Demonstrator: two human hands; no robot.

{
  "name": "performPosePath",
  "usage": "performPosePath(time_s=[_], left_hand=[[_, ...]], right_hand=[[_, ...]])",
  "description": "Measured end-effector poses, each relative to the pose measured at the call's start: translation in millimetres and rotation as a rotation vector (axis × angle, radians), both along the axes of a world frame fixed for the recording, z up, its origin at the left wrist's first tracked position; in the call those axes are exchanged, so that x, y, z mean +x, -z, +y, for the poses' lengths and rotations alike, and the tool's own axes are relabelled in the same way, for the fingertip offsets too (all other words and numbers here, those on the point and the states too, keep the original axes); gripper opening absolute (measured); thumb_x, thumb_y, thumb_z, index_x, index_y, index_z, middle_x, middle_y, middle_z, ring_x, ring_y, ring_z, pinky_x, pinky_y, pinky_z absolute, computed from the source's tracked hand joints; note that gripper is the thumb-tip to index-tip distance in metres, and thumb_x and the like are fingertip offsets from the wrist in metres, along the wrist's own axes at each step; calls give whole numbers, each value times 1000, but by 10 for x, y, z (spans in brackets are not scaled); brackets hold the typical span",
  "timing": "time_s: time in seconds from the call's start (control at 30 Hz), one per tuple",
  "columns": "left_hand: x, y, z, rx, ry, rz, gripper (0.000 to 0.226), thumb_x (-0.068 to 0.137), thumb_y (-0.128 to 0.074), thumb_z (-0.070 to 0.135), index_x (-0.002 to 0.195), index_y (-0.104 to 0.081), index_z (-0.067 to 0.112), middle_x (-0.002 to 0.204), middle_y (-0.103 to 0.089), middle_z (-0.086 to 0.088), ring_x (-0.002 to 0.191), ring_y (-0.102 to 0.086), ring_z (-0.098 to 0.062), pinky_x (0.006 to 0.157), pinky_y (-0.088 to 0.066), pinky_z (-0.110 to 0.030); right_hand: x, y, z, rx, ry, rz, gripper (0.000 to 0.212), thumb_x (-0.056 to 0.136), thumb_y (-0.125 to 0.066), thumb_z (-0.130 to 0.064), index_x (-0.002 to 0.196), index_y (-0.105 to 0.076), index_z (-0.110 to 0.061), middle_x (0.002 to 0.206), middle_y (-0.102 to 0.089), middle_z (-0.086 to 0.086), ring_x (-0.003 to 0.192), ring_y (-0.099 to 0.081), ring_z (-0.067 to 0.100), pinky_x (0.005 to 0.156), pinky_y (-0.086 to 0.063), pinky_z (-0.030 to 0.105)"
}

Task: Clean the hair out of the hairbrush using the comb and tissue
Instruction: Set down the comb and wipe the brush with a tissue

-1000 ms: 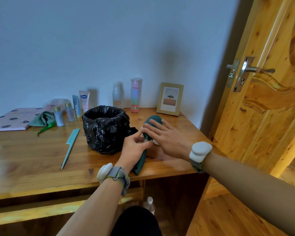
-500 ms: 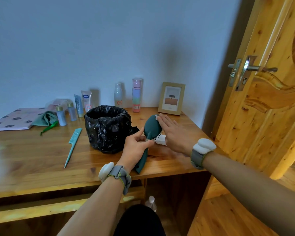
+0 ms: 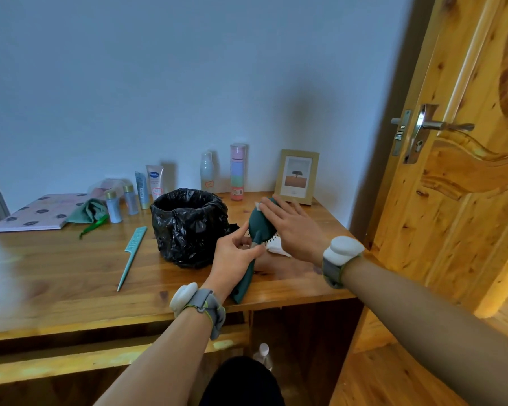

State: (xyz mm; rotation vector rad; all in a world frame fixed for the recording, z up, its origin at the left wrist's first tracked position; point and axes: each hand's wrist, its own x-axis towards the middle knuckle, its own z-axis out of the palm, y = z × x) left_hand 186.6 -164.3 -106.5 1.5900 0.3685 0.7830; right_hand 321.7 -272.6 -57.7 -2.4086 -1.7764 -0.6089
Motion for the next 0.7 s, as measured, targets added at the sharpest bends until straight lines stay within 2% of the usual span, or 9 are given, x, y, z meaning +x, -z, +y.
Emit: performPosePath(time_s=[0.1,0.2,0.37,0.47,0.57,0.6,0.7], left_hand=[[-29,-49,0,-18,-8,-17,75,77,-78,6,144,-48,21,66,-64,11,66,-58,-7,63,-49,-18],[-57,-119,-6,-75,-3,-29,74,78,-76,5,146,-47,16,68,-61,-2,65,-56,-15,67,-47,-30],[-44,-236,-29,-287,2,-23,67,80,-73,0,142,-51,10,66,-62,-9,54,-55,-16,57,-46,-27],[-55,-308,-49,-371,23,-4,37,83,-70,2,120,-68,7,58,-58,-7,51,-54,-17,53,-45,-25],[-55,-378,-81,-434,61,-3,7,86,-67,1,92,-69,-2,58,-54,-8,50,-52,-18,52,-45,-25],[-57,-401,-97,-451,75,-5,2,87,-66,0,86,-67,-2,59,-53,-9,49,-53,-18,51,-46,-25],[-40,-438,-110,-507,103,-21,12,88,-65,0,77,-61,0,60,-53,-10,47,-54,-19,48,-47,-25]], right_hand=[[45,-96,32,69,18,51,74,93,-36,2,159,-7,-18,167,-5,-1,154,1,18,125,-4,41],[32,-90,26,139,-9,49,69,96,-34,3,158,-12,-15,166,-13,2,153,-6,19,124,-6,39],[-113,37,-15,191,-137,-20,65,95,-35,3,156,-22,-13,164,-20,5,153,-10,20,125,-7,39],[-194,71,-40,246,-213,-83,64,92,-43,9,152,-33,-10,160,-31,8,151,-20,23,125,-12,40],[-244,52,-53,328,-262,-146,55,87,-55,13,140,-53,-5,146,-51,13,141,-42,30,120,-26,44],[-254,29,-54,348,-268,-157,52,85,-60,14,134,-59,-4,141,-57,14,136,-48,32,117,-32,46],[-255,-47,-59,404,-292,-192,42,80,-66,11,120,-69,-2,126,-68,15,123,-61,33,107,-46,49]])
